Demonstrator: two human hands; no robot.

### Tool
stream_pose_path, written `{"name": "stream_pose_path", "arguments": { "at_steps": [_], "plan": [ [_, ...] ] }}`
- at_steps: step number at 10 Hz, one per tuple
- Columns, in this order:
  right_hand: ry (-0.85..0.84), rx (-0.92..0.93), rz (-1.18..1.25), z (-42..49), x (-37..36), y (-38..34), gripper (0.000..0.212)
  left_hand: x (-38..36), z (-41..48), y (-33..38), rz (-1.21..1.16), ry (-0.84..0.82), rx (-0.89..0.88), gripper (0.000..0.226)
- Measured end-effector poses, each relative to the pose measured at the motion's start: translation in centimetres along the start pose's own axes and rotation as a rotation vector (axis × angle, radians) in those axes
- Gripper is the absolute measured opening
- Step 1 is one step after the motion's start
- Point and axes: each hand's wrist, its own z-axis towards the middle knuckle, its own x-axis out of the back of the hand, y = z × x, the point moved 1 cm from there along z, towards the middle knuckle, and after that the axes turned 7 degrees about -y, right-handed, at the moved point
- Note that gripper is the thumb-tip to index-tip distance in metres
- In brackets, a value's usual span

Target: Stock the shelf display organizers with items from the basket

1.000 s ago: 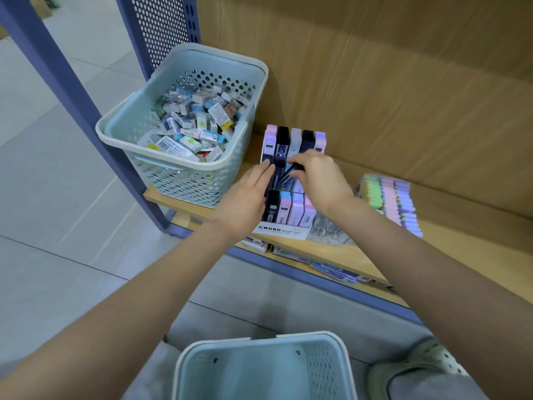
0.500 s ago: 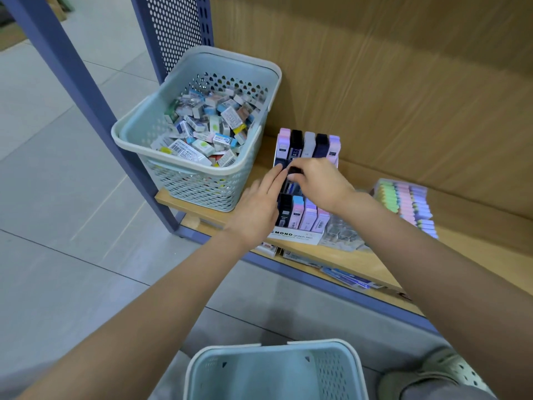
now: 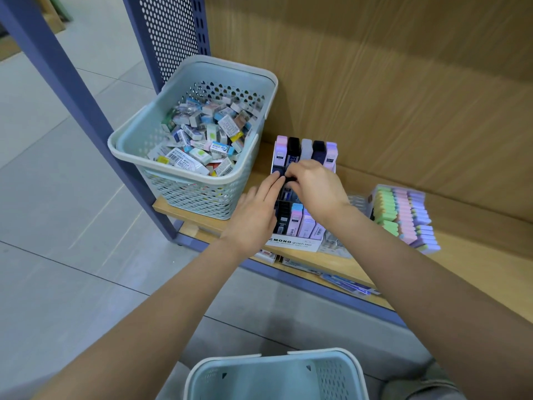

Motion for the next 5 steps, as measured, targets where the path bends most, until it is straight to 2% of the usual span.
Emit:
{"name": "stream_pose_path", "arguments": {
  "at_steps": [1,2,3,4,5],
  "plan": [
    [0.056,0.019,-0.169,-0.1,-0.4,-0.4,0.014,0.2,0.0,0.1,0.013,-0.006,0.001,0.068],
    [0.025,0.014,-0.265,-0.5,-0.3,-0.9,0.038,0.3,0.0,0.3,0.052,0.002,0.008,0.068],
    [0.044,0.006,-0.315,-1.2,0.1,-1.4,0.045,0.5,0.0,0.6,0.078,-0.018,0.027,0.069],
    [-0.029,0.020,-0.247,-1.8,-0.2,-1.3,0.041,1.0,0.2,0.9,0.103,-0.035,0.045,0.070],
    [-0.149,-0.005,-0.251,-3.4,1.2,-1.0,0.052,2.3,-0.2,1.8,0.137,-0.117,0.071,0.066]
  ]
}}
